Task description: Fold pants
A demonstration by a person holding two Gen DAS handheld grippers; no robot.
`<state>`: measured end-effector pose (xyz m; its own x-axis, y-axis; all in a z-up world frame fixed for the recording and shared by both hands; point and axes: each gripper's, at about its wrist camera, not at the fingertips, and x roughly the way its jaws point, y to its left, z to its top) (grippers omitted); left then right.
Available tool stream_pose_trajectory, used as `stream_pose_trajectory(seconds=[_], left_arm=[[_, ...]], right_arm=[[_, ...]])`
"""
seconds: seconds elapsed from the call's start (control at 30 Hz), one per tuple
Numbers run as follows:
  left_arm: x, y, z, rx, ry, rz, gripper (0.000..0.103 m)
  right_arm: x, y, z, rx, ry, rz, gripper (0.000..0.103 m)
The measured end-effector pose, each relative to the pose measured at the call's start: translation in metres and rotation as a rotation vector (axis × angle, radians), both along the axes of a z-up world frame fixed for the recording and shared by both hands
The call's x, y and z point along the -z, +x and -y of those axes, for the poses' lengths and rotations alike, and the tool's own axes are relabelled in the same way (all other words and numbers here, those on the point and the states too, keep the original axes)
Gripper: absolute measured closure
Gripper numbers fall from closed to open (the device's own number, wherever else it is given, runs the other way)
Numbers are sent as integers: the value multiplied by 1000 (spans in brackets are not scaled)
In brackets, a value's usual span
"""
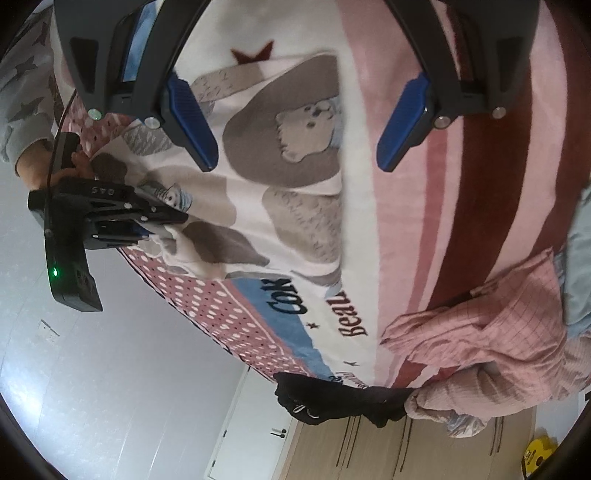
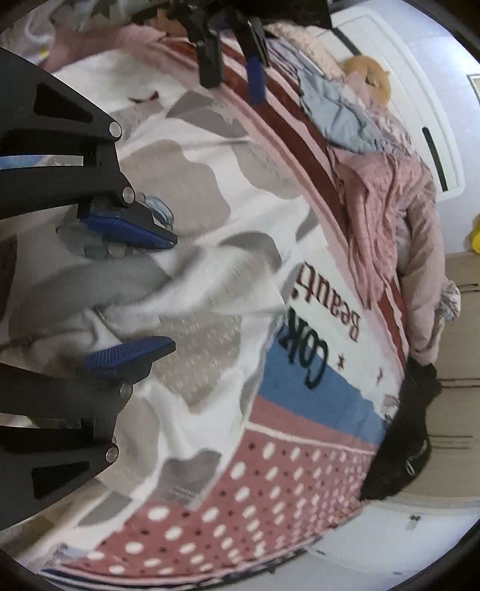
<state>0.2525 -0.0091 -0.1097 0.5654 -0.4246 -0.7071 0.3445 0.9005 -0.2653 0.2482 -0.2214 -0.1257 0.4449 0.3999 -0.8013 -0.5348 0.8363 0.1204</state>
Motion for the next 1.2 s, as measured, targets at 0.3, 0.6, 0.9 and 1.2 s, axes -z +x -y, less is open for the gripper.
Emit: stream_pose_trajectory(seconds=[0.3,0.6,0.9,1.2], left_arm=[[-1,3,13,22,8,3,18],[2,5,27,33,39,10,18],[3,6,31,40,31,6,18],[0,7,48,47,27,-5,18]], right_arm=[[-37,-17,33,104,97,127,93],[-39,-9,62,274,10,181,87],[-44,-24,100,402,-51,187,79],[-50,-86,141,402,97,133,55]])
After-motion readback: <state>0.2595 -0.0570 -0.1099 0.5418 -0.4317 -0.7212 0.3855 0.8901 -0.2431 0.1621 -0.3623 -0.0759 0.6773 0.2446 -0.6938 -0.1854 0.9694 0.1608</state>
